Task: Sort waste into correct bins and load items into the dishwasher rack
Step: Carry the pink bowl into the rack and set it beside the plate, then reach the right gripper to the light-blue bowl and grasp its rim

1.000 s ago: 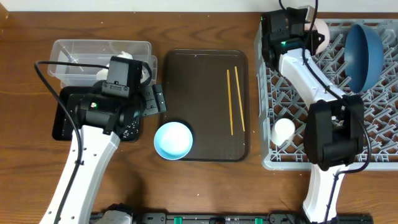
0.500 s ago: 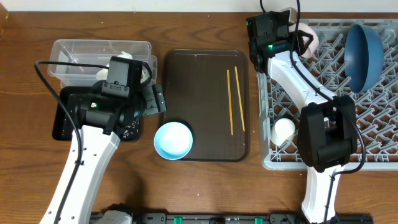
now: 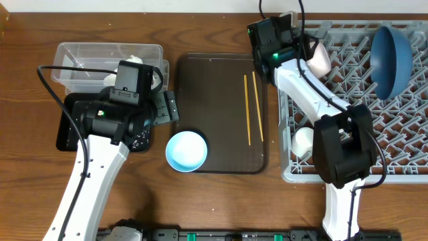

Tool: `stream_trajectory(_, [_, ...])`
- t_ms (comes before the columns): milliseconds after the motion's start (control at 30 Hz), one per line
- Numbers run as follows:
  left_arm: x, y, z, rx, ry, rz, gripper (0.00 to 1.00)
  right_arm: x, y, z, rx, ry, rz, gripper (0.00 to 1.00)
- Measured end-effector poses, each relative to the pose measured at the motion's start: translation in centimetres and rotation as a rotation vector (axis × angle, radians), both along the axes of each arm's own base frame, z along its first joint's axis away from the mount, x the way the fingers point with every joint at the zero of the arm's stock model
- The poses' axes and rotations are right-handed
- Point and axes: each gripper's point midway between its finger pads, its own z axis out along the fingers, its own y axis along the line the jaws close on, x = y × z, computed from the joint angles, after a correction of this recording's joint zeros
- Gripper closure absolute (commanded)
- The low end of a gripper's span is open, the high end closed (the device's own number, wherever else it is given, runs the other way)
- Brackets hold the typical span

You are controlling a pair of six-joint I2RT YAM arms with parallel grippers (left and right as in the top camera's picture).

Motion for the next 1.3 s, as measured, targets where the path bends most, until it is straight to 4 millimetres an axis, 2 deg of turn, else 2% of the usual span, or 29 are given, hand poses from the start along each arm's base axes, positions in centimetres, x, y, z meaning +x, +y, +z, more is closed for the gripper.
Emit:
stream_trajectory(200, [0.0, 0.0, 0.0, 0.0, 0.0, 0.0, 0.1, 0.2, 1.5, 0.1, 0.081, 0.011, 0.068, 0.46])
stream_trajectory(367, [0.0, 0.0, 0.0, 0.0, 0.0, 0.0, 0.1, -0.6, 3.0, 2.8, 0.225, 0.007, 0.155, 0.4])
stream_trajectory(467, [0.0, 0.0, 0.0, 0.0, 0.0, 0.0, 0.1, -1.9, 4.7, 4.5, 0.365, 0.025, 0.24, 0.33])
stream_trajectory(533, [0.0, 0.0, 0.0, 0.0, 0.0, 0.0, 0.1, -2.8, 6.2, 4.9, 0.466, 0.064, 0.31, 0.31])
stream_trajectory(600, [0.0, 0.0, 0.0, 0.0, 0.0, 0.0, 0.1, -3.9, 8.1, 4.4, 0.569, 0.126, 0.381, 0.28])
stream_trajectory(800, [0.0, 0.0, 0.0, 0.0, 0.0, 0.0, 0.1, -8.0, 13.2, 1.2, 0.862, 0.372, 0.496, 0.28])
stream_trajectory(933, [0.0, 0.0, 0.0, 0.0, 0.0, 0.0, 0.1, -10.0, 15.1, 0.7, 0.967, 0.452, 0.504, 0.28])
stream_trajectory(1167, [0.0, 0.0, 0.0, 0.0, 0.0, 0.0, 0.1, -13.1, 18.0, 0.0, 1.04, 0.548, 0.494, 0.3])
stream_trajectory(1300, [0.0, 0.0, 0.0, 0.0, 0.0, 0.0, 0.1, -14.7, 19.5, -1.3, 1.061, 0.588, 0.48, 0.31])
